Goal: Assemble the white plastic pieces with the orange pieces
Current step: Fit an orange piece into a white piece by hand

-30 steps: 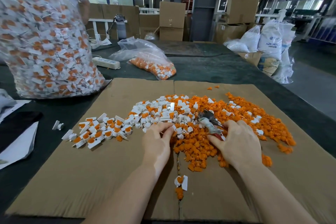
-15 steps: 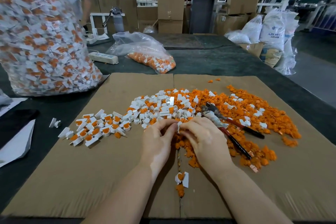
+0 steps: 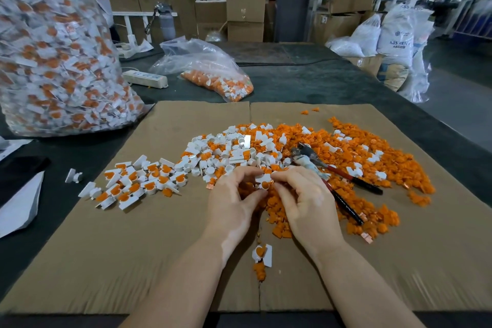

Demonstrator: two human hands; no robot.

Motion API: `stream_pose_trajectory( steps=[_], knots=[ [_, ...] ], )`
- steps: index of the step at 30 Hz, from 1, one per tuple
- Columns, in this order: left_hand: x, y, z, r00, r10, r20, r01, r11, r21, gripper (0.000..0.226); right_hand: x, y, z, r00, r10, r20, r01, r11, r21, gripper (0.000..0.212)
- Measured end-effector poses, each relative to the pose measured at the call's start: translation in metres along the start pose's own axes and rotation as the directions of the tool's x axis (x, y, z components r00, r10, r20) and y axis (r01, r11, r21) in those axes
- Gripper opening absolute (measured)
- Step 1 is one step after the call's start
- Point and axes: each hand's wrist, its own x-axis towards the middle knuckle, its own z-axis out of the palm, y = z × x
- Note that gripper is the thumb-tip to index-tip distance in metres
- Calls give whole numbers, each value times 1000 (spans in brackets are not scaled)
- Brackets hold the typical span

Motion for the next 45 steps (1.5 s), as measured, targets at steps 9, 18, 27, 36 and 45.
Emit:
stream_pose_trajectory(
  steps=[9,18,27,36,45],
  knots=[
    [-2,2,0,999,35,24,-36,998,54,35,0,0,0,996,-86,22,87,995,-55,9],
    [-4,3,0,995,74,74,-87,979,185,27,0,1,1,989,-149,6,149,986,-72,3],
    [-4,-1,3,994,87,61,-101,954,281,31,0,1,0,989,-147,10,147,987,-71,4],
    [-3,1,-1,999,14,33,-16,999,33,32,-1,2,1,996,-51,-72,50,999,-11,11],
    [-3,4,-3,999,-46,-13,46,999,-10,23,0,2,2,995,-66,-78,65,998,-21,9]
  ],
)
